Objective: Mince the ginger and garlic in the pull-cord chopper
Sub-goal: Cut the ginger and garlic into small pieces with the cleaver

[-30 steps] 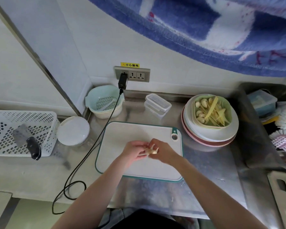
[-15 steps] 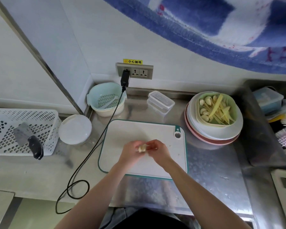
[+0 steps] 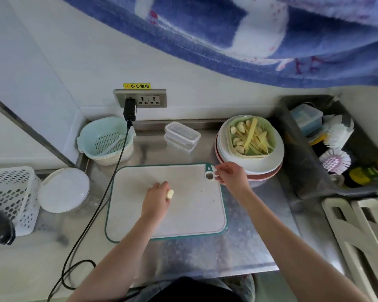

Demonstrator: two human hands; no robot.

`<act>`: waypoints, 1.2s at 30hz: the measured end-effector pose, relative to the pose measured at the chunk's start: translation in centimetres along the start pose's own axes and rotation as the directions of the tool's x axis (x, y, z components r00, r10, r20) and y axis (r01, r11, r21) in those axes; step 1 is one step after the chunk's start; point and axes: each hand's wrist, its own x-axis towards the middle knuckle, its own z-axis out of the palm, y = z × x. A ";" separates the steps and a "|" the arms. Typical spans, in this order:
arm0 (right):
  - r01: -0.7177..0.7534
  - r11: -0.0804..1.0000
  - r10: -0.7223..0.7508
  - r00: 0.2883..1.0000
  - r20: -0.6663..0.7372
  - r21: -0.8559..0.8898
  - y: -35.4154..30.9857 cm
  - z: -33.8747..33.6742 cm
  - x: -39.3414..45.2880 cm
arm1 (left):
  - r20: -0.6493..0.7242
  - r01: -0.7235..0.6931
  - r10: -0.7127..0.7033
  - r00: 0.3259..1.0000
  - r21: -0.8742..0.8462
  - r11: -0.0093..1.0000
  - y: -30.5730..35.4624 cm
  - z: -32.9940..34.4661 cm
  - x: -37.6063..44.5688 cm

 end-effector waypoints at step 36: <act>-0.175 0.932 -0.014 0.859 -0.512 -0.318 -7.3 -11.4 5.8 | 0.025 0.093 -0.094 0.995 0.036 0.995 0.0 -0.9 -1.0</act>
